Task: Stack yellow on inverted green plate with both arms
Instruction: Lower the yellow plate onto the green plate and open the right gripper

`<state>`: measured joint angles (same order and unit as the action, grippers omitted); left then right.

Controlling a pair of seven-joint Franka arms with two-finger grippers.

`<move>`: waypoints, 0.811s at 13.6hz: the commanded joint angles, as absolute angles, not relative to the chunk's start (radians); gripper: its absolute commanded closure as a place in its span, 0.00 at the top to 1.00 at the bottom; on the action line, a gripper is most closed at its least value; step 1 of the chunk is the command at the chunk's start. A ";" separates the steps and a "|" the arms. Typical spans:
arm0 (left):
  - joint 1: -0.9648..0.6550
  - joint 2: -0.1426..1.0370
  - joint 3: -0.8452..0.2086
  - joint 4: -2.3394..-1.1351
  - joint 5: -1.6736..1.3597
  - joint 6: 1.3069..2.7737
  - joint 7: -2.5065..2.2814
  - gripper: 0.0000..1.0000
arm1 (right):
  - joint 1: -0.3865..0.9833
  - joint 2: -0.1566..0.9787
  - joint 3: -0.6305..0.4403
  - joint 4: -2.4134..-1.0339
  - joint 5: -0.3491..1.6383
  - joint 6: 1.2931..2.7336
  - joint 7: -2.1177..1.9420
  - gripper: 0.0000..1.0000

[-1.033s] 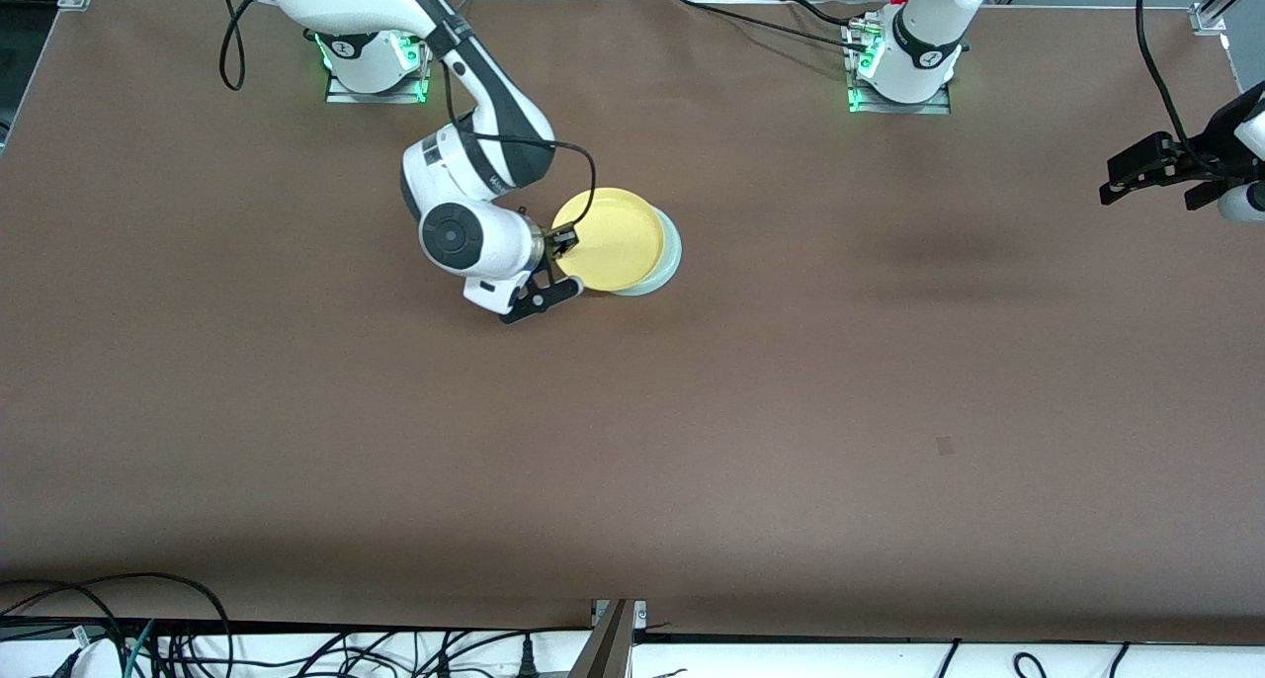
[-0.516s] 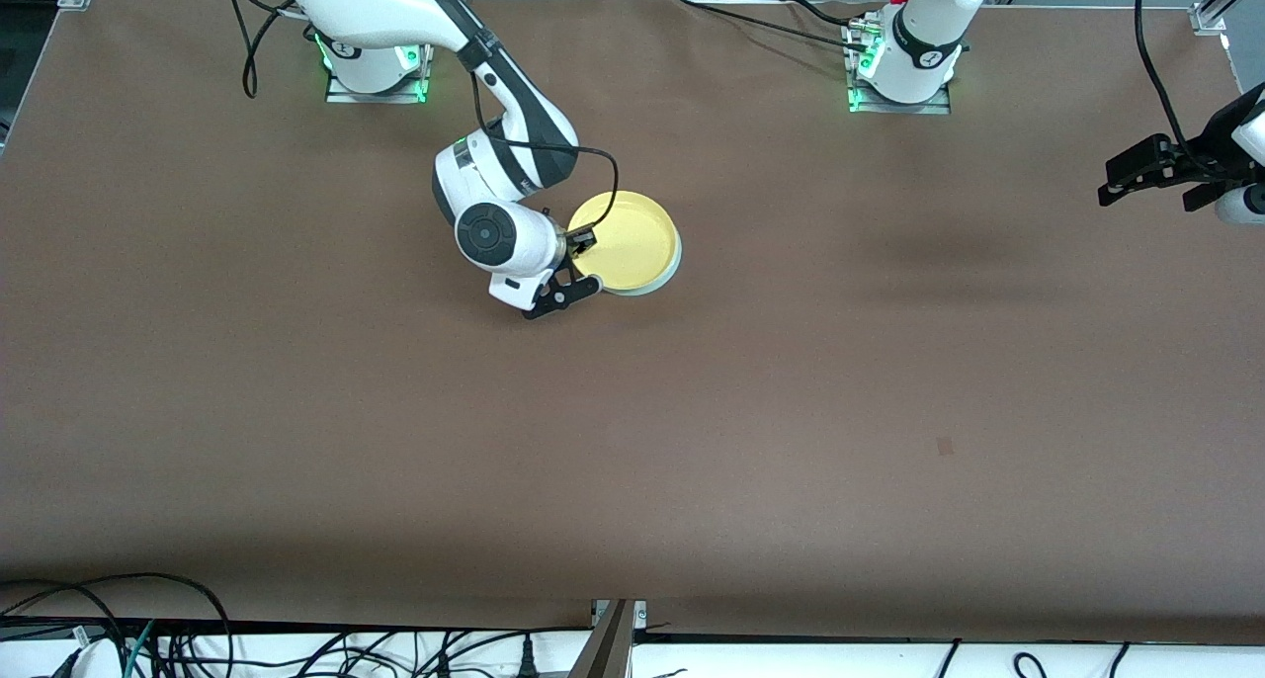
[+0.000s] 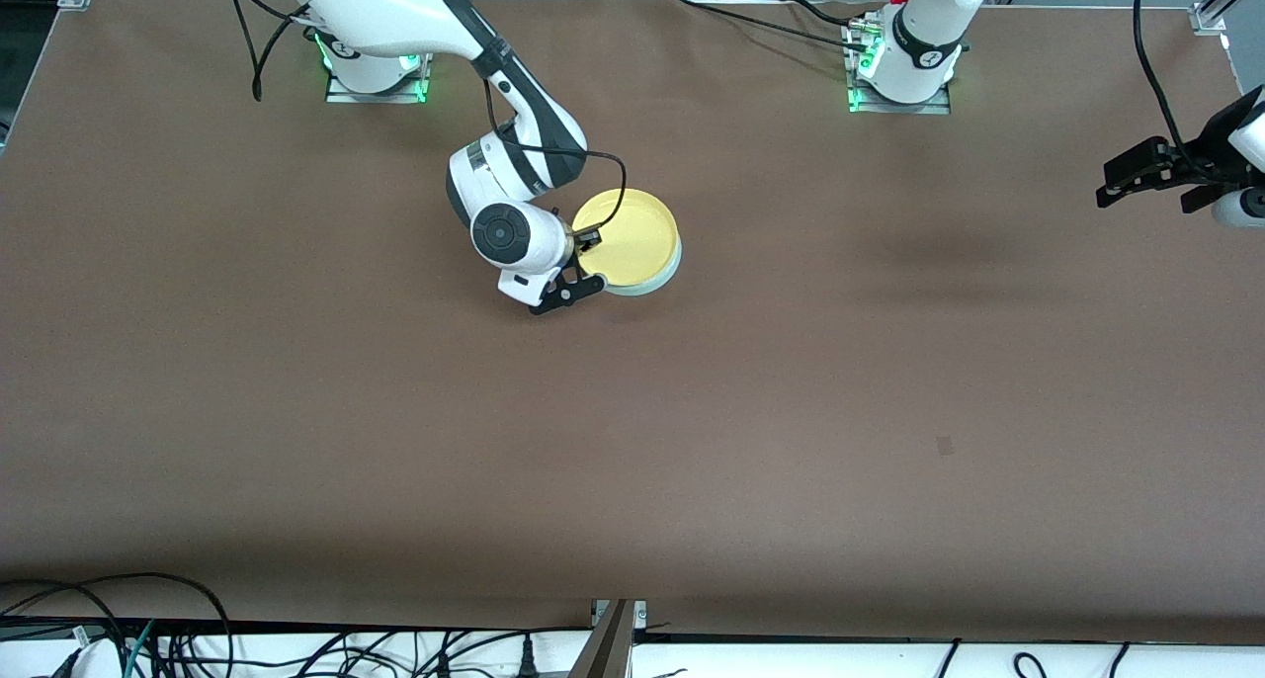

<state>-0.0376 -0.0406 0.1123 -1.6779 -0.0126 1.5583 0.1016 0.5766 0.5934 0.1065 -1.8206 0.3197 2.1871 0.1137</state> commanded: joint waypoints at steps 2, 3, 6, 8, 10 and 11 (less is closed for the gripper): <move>-0.037 -0.038 0.109 -1.669 0.003 1.552 0.118 1.00 | 0.613 0.586 0.100 -1.821 0.322 2.206 0.225 0.99; -0.035 -0.038 0.109 -1.669 0.003 1.552 0.118 1.00 | 0.621 0.578 0.098 -1.807 0.318 2.203 0.248 1.00; -0.035 -0.038 0.109 -1.667 0.003 1.554 0.118 1.00 | 0.618 0.487 -0.009 -1.806 0.304 2.116 0.239 1.00; -0.037 -0.032 0.109 -1.664 0.003 1.554 0.118 1.00 | 0.617 0.395 -0.118 -1.801 0.262 2.024 0.235 1.00; -0.035 -0.031 0.109 -1.663 0.002 1.555 0.118 1.00 | 0.617 0.347 -0.191 -1.784 0.256 2.002 0.230 1.00; -0.035 -0.029 0.109 -1.661 0.003 1.555 0.118 1.00 | 0.617 0.325 -0.228 -1.781 0.230 2.000 0.230 1.00</move>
